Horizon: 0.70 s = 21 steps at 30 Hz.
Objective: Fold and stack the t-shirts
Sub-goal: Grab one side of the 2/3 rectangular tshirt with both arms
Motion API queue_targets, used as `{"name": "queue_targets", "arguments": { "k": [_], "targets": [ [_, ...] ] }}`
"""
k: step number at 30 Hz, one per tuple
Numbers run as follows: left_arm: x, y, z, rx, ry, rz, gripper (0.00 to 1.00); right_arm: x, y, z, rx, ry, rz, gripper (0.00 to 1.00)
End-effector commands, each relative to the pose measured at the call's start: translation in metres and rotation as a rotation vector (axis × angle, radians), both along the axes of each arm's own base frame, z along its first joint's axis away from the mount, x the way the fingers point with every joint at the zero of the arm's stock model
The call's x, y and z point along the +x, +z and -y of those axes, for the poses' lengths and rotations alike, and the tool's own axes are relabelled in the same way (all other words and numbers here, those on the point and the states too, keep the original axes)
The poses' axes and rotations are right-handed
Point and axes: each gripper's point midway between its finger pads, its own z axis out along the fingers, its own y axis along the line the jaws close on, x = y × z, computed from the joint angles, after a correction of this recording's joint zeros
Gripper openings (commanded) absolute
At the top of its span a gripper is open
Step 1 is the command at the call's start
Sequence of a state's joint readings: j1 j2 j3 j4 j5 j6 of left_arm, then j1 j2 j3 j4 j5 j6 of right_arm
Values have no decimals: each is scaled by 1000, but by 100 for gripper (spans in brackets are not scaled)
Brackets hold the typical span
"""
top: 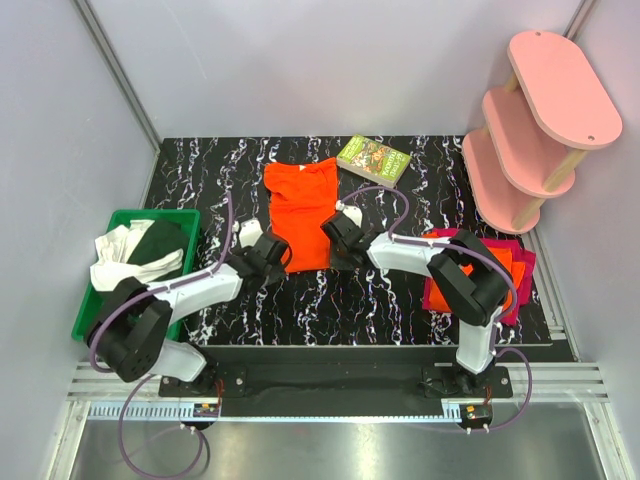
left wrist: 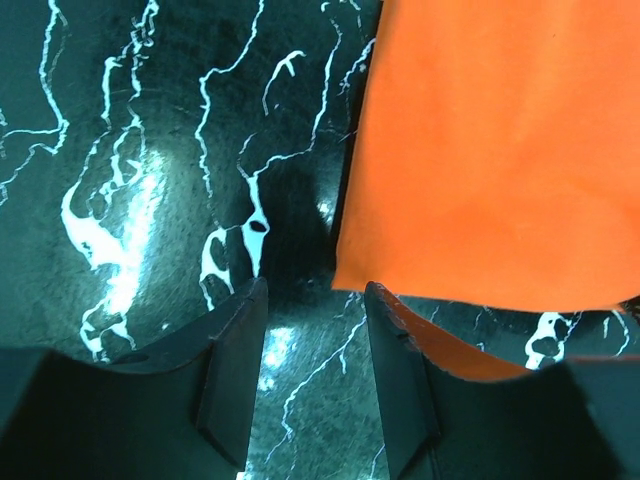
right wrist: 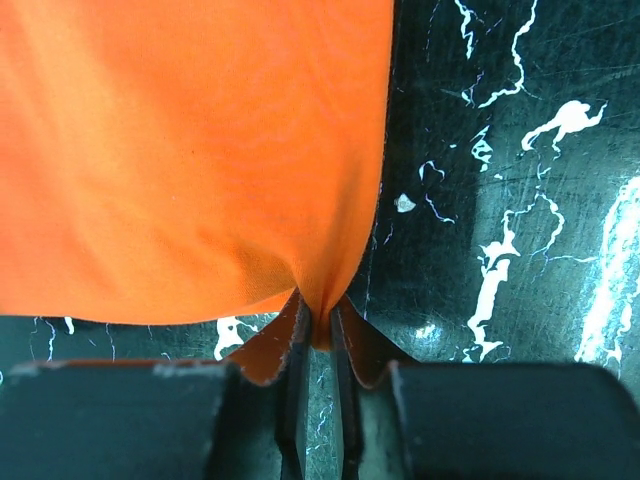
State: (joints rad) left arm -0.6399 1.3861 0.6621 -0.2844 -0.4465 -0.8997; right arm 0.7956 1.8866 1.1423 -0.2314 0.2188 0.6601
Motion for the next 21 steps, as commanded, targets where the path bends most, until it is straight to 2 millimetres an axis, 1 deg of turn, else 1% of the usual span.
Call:
{"name": "queue_targets", "arguments": {
  "k": [1, 3, 4, 7, 8, 10, 15, 19, 20, 21],
  "targets": [
    [30, 18, 15, -44, 29, 100, 47, -16, -15, 19, -61, -1, -47, 16],
    [35, 20, 18, -43, 28, 105, 46, -16, -13, 19, -58, 4, -45, 16],
    [36, 17, 19, -34, 23, 98, 46, -17, -13, 19, -56, 7, -48, 16],
    [41, 16, 20, -24, 21, 93, 46, -18, -12, 20, -55, 11, -49, 16],
    [41, 11, 19, -15, 24, 74, 46, -19, -12, 20, -57, 15, -50, 16],
    [42, 9, 20, -20, 28, 61, 46, -19, -11, 20, -54, 16, -49, 16],
    [32, -6, 15, -3, 57, -9, 43, -19, -7, 21, -52, 18, -40, 16],
    [25, -9, 11, -6, 79, -33, 32, -19, -4, 22, -57, 23, -33, 14],
    [21, -11, 10, -7, 77, -42, 25, -19, -3, 22, -57, 21, -32, 11],
    [19, -10, 10, -12, 75, -42, 22, -19, -2, 23, -58, 22, -32, 10]
  ]
}}
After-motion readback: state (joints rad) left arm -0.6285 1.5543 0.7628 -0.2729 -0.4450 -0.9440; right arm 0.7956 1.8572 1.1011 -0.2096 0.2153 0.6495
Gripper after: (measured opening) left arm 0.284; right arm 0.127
